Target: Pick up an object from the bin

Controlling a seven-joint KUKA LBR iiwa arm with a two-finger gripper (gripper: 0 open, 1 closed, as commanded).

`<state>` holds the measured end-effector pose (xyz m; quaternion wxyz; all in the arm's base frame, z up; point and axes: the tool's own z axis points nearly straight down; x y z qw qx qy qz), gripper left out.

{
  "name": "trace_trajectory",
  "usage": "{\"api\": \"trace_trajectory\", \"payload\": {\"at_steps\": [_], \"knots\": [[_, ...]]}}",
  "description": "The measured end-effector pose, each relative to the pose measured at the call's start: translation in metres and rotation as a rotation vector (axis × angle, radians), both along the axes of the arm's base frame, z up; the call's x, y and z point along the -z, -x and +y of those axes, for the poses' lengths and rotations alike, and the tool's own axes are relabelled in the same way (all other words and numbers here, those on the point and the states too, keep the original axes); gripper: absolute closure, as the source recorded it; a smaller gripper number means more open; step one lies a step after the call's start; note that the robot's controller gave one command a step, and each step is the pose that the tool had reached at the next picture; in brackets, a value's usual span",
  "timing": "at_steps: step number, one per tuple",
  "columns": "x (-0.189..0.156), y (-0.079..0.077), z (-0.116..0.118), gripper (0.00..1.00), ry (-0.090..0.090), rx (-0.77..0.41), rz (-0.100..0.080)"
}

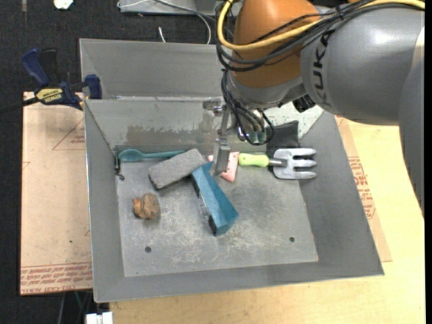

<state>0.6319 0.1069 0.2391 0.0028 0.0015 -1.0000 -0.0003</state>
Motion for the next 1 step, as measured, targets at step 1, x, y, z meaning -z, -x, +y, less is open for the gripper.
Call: {"api": "trace_trajectory", "payload": {"at_steps": [1], "knots": [[-0.0056, -0.0011, -0.0005, 0.00, -0.001, 0.002, -0.008]]}}
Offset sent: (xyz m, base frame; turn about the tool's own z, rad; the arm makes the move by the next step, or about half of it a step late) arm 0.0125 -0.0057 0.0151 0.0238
